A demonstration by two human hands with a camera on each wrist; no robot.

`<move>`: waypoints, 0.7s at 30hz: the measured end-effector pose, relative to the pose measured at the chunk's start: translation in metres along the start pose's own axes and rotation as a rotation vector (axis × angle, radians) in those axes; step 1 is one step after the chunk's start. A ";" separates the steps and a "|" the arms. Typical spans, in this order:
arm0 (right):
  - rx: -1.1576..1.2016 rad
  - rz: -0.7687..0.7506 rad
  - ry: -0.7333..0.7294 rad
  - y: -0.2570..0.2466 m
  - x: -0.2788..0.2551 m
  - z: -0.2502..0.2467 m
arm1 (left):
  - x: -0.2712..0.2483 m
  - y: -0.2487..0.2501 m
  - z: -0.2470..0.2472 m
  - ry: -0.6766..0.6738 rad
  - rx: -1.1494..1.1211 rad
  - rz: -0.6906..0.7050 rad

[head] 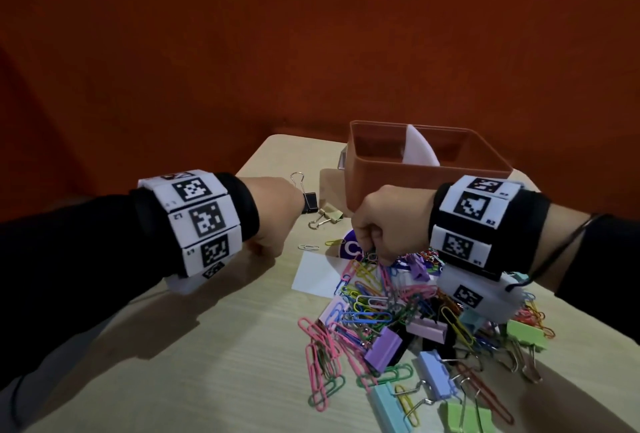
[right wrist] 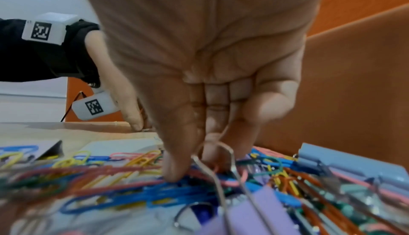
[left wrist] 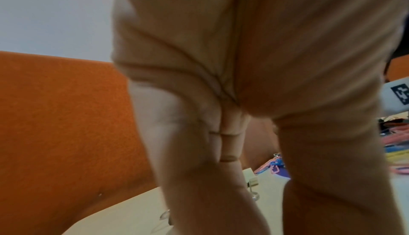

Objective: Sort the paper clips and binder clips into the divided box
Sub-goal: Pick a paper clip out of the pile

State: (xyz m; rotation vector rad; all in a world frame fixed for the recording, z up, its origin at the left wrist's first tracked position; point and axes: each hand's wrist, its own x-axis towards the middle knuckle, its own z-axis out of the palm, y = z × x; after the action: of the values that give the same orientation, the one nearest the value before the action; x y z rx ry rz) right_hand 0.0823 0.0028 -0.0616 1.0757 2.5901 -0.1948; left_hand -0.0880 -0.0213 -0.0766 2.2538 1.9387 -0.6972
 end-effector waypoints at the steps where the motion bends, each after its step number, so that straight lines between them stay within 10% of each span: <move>1: -0.005 -0.001 0.002 0.000 0.001 0.001 | -0.001 0.001 0.000 0.000 -0.023 0.001; 13: 0.106 0.037 0.129 0.018 0.005 -0.007 | 0.005 0.006 -0.003 0.003 -0.552 0.112; 21: 0.329 0.015 0.186 0.032 0.014 0.000 | 0.013 0.018 -0.003 0.170 -0.363 0.160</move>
State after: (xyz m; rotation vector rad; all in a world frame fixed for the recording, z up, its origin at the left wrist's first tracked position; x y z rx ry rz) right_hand 0.0960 0.0347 -0.0663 1.2761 2.7793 -0.5589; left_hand -0.0687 -0.0115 -0.0835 2.2593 1.7494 -0.1243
